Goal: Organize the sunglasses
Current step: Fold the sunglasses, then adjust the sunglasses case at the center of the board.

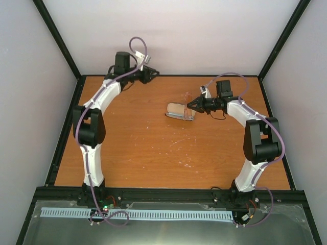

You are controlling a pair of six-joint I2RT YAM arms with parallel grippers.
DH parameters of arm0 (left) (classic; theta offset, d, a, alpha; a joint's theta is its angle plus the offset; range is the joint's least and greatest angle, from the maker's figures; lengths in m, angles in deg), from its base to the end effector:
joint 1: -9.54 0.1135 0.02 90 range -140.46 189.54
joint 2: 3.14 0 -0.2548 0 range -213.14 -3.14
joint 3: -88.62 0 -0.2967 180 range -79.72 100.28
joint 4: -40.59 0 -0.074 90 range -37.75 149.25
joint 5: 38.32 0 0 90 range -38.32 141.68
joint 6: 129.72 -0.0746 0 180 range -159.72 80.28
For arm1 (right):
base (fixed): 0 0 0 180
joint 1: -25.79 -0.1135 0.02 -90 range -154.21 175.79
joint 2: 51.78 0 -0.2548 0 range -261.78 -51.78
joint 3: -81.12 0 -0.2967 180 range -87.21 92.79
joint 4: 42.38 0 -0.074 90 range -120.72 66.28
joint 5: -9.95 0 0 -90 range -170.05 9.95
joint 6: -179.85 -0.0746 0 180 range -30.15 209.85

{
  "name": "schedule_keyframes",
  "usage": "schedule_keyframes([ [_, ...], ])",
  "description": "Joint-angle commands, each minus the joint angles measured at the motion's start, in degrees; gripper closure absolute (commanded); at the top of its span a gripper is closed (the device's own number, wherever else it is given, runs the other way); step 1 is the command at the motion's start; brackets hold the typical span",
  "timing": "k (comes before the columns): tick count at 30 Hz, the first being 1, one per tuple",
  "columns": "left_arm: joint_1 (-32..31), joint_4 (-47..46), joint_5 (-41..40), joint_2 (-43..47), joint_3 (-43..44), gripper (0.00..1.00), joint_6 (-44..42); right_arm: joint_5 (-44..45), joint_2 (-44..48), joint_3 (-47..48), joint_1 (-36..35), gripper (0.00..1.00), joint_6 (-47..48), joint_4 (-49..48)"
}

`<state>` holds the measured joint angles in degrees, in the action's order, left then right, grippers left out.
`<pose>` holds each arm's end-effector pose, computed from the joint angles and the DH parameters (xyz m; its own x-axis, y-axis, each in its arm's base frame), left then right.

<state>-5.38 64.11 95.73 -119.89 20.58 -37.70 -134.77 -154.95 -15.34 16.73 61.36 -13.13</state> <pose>0.5111 -0.1898 0.2557 -0.4853 0.1031 -0.8682 0.7599 0.5409 -0.3606 0.4195 0.1286 0.1737 -0.9501 0.1275 -0.2847 -0.1910 0.4836 0.8542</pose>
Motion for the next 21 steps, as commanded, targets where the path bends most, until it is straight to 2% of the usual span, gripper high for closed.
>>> schedule_keyframes([
  [1,0.77,16.32,-2.43,-13.47,19.9,0.72,-8.52,3.72,0.21,0.56,-0.08,0.97,-0.21,0.73],
  [4,0.77,26.02,-1.64,-24.43,33.32,0.74,-10.18,5.63,0.38,0.83,-0.01,0.97,-0.43,1.18],
  [6,0.6,28.83,-1.81,-27.98,37.65,0.74,-10.72,6.42,0.76,0.78,-0.08,0.97,-0.51,1.47],
  [12,-0.11,27.61,-4.59,-26.83,27.35,0.71,-12.93,7.54,3.86,-1.99,-0.08,0.97,-0.77,0.8],
  [21,-0.91,28.01,-5.91,-28.11,25.73,0.64,-12.61,7.99,7.22,-6.92,-0.08,0.97,-2.09,-1.99],
])
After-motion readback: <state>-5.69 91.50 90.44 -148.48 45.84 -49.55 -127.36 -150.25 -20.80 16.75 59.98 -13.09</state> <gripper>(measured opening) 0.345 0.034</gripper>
